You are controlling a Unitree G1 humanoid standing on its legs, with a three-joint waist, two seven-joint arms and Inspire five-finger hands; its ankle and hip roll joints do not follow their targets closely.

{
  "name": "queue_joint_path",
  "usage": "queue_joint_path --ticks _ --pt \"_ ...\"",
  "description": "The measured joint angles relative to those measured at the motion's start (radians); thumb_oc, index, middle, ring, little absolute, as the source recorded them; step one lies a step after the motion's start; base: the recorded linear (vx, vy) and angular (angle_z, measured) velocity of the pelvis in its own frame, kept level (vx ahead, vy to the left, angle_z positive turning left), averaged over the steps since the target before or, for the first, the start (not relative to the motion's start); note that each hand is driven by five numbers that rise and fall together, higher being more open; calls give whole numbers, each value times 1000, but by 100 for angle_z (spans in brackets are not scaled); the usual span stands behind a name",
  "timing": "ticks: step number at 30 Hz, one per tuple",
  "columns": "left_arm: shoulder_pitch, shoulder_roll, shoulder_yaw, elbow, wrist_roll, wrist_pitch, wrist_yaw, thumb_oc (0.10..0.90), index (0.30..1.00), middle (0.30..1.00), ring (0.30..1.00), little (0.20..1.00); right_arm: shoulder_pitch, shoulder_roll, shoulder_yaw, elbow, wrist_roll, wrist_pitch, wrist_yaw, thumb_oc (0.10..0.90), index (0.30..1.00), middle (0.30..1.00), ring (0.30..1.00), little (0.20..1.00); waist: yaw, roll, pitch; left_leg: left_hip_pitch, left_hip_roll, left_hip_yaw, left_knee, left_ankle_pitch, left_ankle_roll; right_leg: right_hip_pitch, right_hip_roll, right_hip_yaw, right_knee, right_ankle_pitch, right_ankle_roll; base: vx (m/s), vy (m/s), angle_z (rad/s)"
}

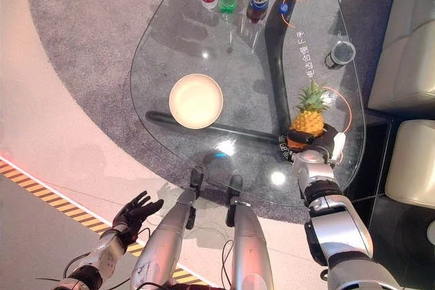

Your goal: Pick up the fruit to the plate

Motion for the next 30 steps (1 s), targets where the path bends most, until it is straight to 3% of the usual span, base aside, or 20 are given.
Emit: queue_joint_path --ticks 5,12,20,25,30 --pt "6 -5 8 1 -20 -22 14 800 900 900 900 900 80 3 30 -175 -62 -22 -20 100 300 300 300 200 -7 -1 0 36 0 -1 -17 -3 -2 33 2 -1 -15 -7 -1 0 0 0" --pt "40 -29 104 -1 -56 -86 14 800 900 900 900 900 216 38 21 -415 -120 -55 -23 100 300 300 300 200 -29 -9 2 72 2 -1 -29 -5 2 68 5 -1 -26 -14 -3 0 0 0" --pt "58 -66 227 -95 -239 -188 17 800 900 900 900 900 338 82 22 -576 -189 -91 131 100 300 300 300 200 -33 -23 4 111 3 -1 -36 -2 5 108 7 -1 -29 -20 1 8 -7 0" --pt "60 -67 235 -244 -231 -253 41 800 900 900 900 900 365 89 39 -658 -231 -100 249 100 300 300 300 200 -28 -24 4 134 3 -5 -38 -4 4 131 6 -5 -30 -26 3 18 -33 3" --pt "60 -48 221 -412 -108 -288 62 800 900 900 900 900 368 75 63 -753 -255 -119 345 100 300 300 300 200 -25 -25 4 133 2 -11 -35 -11 4 132 6 -8 -27 -28 -1 -1 -19 1"
